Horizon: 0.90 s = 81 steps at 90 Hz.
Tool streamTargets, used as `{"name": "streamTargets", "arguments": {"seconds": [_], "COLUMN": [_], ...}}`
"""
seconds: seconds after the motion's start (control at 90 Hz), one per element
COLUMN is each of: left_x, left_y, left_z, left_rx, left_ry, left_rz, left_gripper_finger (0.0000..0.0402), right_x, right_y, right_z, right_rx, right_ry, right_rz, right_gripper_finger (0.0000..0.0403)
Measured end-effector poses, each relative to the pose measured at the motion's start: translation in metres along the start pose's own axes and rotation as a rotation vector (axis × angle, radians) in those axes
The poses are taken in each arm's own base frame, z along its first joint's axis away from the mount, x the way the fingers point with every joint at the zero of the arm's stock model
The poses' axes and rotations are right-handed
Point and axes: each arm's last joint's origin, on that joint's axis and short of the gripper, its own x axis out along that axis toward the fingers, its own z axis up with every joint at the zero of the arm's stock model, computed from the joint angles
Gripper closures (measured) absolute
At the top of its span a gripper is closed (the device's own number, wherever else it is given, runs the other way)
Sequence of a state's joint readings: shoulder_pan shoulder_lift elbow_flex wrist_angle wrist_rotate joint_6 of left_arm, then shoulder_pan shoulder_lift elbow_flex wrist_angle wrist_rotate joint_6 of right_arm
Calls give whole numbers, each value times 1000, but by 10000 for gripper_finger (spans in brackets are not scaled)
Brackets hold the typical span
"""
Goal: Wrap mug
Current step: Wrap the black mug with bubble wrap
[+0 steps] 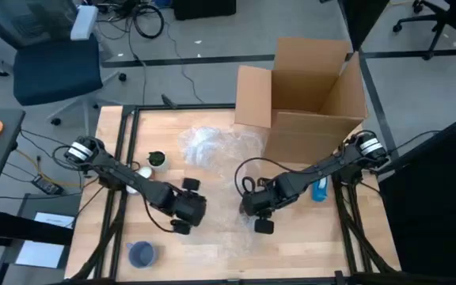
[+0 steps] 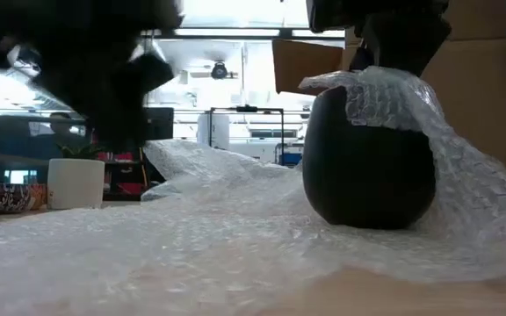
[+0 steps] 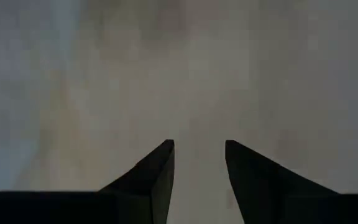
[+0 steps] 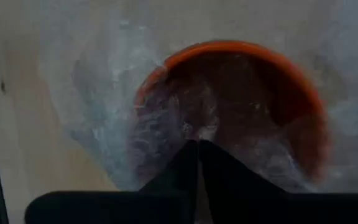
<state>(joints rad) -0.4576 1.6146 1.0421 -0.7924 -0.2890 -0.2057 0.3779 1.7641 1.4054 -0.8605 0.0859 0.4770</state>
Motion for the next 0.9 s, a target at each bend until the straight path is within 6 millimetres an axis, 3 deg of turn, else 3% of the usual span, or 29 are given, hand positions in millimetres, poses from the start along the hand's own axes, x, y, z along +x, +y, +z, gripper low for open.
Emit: {"name": "streamTargets", "arguments": {"seconds": [0.222,0.389,0.567,0.722,0.9], "left_x": [16,29,38,49,69], "left_y": [8,38,56,62,72], "left_z": [-9,-9,-8,5,5], "left_rx": [-13,-191,-228,-269,-348], "left_ry": [12,31,37,-52,-12], "left_rz": [22,42,-10,-114,-106], "left_gripper_finger": [275,275,275,275,275], "right_x": [-29,-45,-60,-63,-66], "right_y": [6,17,37,53,67], "right_z": [11,15,8,-3,-11], "right_rx": [4,6,-6,-18,-16], "right_ry": [-50,-76,-76,-71,-85], "right_rz": [-64,-35,1,26,41], "right_gripper_finger": [403,403,403,403,403]}}
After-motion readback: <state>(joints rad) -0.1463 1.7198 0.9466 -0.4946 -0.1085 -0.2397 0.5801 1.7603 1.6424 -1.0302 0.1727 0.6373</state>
